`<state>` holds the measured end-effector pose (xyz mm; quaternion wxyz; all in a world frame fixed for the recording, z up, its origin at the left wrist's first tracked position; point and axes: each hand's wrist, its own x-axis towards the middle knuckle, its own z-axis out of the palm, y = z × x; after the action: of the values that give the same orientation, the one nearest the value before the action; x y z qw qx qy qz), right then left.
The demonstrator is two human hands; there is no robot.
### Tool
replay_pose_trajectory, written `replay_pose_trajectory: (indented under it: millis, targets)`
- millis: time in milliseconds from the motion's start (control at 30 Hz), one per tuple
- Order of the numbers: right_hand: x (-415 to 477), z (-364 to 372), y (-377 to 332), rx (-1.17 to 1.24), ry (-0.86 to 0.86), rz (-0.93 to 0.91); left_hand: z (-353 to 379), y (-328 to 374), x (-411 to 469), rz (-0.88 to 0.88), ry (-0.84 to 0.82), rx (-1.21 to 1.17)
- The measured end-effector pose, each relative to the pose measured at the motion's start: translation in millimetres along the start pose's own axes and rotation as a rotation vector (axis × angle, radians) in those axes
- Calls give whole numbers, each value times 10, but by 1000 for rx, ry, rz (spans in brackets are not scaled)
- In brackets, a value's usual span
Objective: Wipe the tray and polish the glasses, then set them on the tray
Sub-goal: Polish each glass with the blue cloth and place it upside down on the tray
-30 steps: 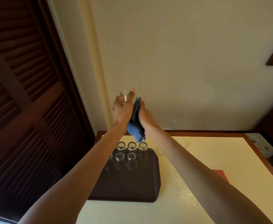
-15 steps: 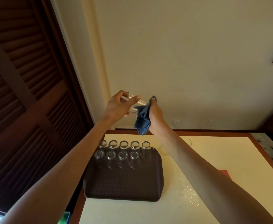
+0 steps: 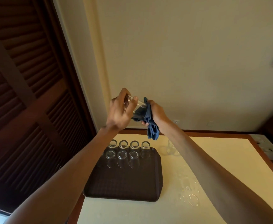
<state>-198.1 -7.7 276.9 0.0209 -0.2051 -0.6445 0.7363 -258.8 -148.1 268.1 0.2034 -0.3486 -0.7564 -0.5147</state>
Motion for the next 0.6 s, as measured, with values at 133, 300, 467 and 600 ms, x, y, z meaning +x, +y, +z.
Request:
replay_pose_trajectory:
  millis: [133,300,467,600]
  targets:
    - [33,65,147,-126,96,-185,81,35,-5,-396,-9,-147]
    - [92,129,192,-195,150,-266,73,42,3,-627,-25,-189]
    - [65,21,13,-150,-59,136,6,-90,-162,-75,78,-26]
    - [110,92,58,-237,51,-42,108,0,-117,-497,75,-182]
